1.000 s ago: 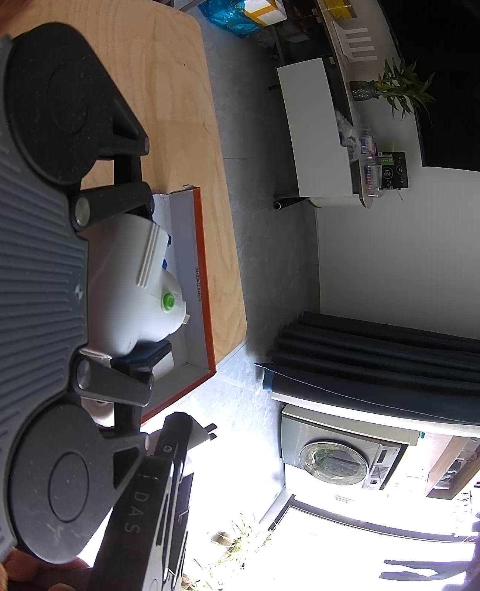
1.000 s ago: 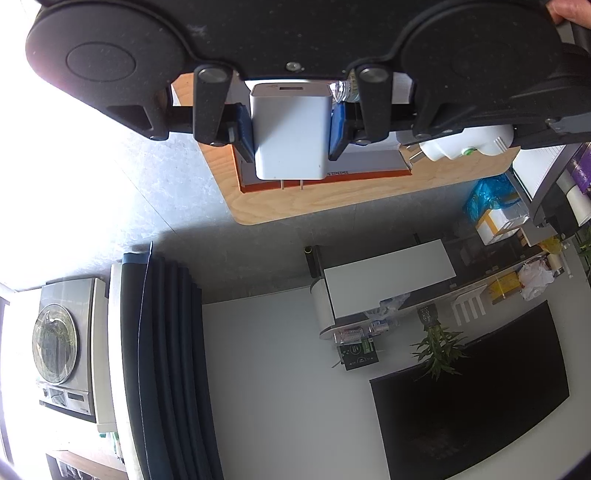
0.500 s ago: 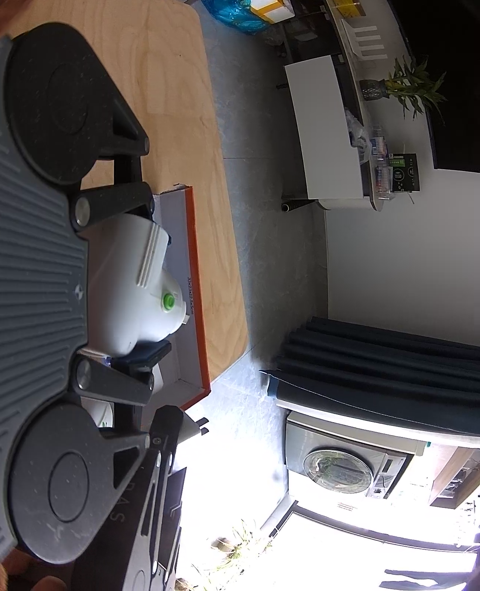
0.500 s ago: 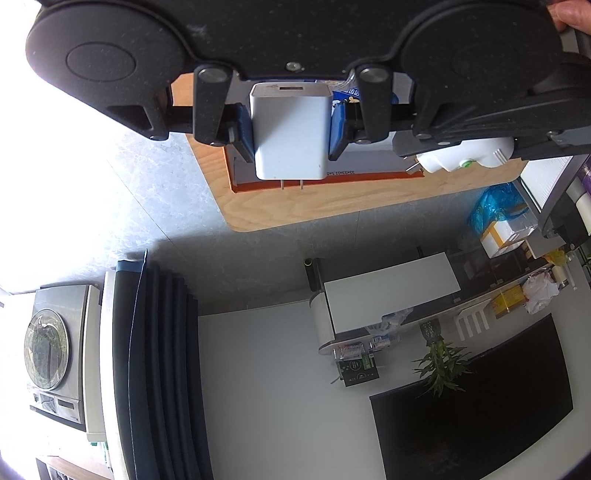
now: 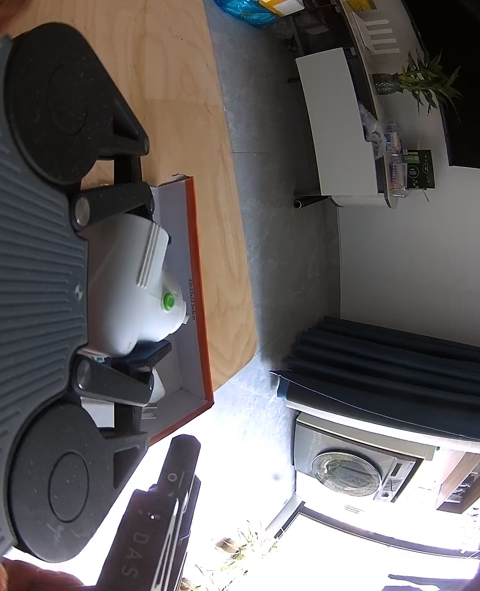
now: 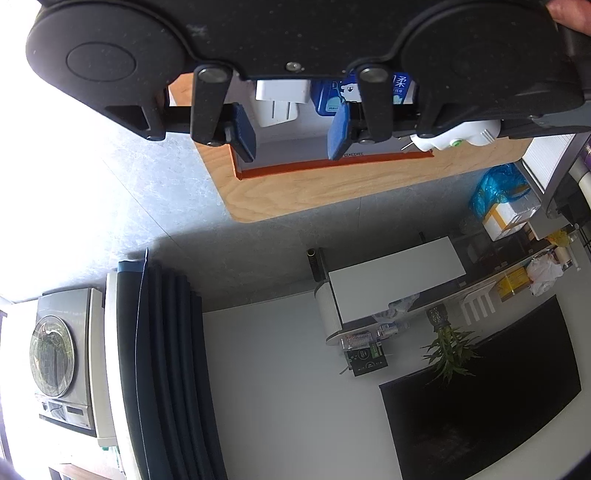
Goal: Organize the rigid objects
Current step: 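Lower the diffuser and charger into the box and open both grippers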
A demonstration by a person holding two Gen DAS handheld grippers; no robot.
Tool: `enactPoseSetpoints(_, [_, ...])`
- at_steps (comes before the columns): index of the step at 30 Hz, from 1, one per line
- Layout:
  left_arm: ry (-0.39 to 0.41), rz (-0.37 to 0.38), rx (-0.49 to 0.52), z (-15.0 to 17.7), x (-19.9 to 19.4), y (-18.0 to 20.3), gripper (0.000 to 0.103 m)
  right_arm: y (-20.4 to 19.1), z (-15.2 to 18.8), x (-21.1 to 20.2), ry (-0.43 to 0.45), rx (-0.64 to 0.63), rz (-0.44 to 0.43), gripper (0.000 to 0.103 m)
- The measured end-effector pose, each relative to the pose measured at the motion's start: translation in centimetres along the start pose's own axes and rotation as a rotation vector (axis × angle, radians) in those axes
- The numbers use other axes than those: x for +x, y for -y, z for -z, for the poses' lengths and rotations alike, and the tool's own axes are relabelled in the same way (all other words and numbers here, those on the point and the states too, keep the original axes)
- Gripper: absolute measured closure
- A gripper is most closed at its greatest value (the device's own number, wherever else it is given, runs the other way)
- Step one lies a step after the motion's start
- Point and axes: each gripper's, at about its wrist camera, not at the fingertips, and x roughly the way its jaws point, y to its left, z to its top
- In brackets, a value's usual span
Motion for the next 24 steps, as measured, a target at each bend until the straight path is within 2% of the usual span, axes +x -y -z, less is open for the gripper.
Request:
enactPoseSetpoints(4, [-0.012,0.028,0.002,-0.5,0.9,0.5,0.048,0.7,0.2,-0.9,0.022,0.006,0.018,0.049])
enactPoseSetpoints(7, [-0.013,0.076,-0.005,-1.0,1.6,1.0,0.048,1.0,0.5,-1.6,0.036,0.002,0.041,0.048])
enactPoseSetpoints(9, [-0.026,0.1,-0.013,-1.2,2.0,1.2,0.045,1.4,0.6,-2.0,0.042,0.011,0.051,0.048])
enactPoseSetpoints(10, [-0.024,0.102,-0.018,-1.2,2.0,1.3,0.04,1.6,0.7,-2.2,0.045,0.018,0.052,0.048])
enactPoseSetpoints(11, [-0.018,0.099,-0.021,-1.1,1.9,1.3,0.034,1.7,0.7,-2.4,0.043,0.022,0.052,0.048])
enactPoseSetpoints(15, [-0.004,0.089,-0.028,-0.8,0.7,0.9,0.033,1.7,0.8,-3.2,0.044,0.009,0.06,0.047])
enactPoseSetpoints(17, [0.007,0.076,-0.023,-0.9,-0.1,0.7,0.028,1.6,0.9,-3.6,0.047,0.014,0.05,0.046])
enactPoseSetpoints(24, [0.026,0.012,-0.028,-0.3,-3.5,0.2,0.023,0.6,1.8,-5.5,0.052,0.009,0.033,0.043])
